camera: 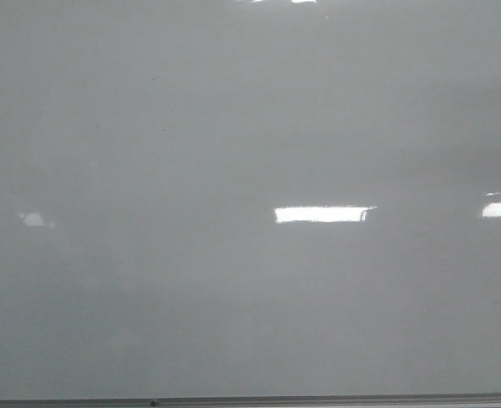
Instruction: Write number 7 on whiteboard
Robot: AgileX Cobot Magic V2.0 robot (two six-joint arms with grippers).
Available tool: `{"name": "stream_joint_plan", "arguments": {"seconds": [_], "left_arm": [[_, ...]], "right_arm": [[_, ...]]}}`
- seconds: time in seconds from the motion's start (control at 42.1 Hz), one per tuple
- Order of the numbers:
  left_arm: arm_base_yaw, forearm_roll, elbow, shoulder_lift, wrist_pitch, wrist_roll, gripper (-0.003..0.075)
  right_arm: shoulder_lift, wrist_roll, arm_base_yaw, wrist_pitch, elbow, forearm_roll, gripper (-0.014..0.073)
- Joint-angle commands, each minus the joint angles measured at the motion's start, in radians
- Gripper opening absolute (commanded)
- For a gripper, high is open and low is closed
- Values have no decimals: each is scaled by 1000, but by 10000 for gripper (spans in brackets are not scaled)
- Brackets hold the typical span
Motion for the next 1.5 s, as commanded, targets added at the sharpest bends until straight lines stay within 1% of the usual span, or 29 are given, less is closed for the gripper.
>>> {"name": "stream_joint_plan", "arguments": {"seconds": [0.0,0.048,0.071,0.143,0.262,0.357,0.547,0.69,0.88,1.023,1.141,1.332,1.474], "left_arm": [[-2,2,-23,13,-72,-3,652],[-2,2,-18,14,-72,-3,666],[-2,0,-16,16,-78,-3,663],[-2,0,-10,25,-70,-3,645],[0,0,-12,100,-64,-3,615],[24,0,-39,243,-58,-9,594],[123,-44,-163,594,-20,-9,594],[131,-42,-231,788,-79,-1,583],[131,-20,-249,958,-183,-1,557],[131,-18,-249,1025,-258,-1,528],[131,-18,-249,1057,-321,-1,487],[131,-18,-249,1066,-401,-1,396],[131,-18,-249,1066,-440,-1,312]], "right_arm": [[17,-4,2,-62,-36,-4,504],[17,-4,2,-56,-36,-4,575],[17,-4,2,-53,-36,-4,596],[17,-4,2,-52,-36,-4,626],[17,-4,2,-52,-36,-4,624],[17,-4,2,-53,-36,-4,624],[17,-4,2,-52,-36,-4,624],[17,-4,2,-52,-36,-4,624],[17,-4,2,-52,-36,-4,624],[17,-4,2,-52,-36,-4,624],[17,-4,2,-52,-36,-4,624],[17,-4,2,-52,-36,-4,624],[17,-4,2,-52,-36,-4,624]]}}
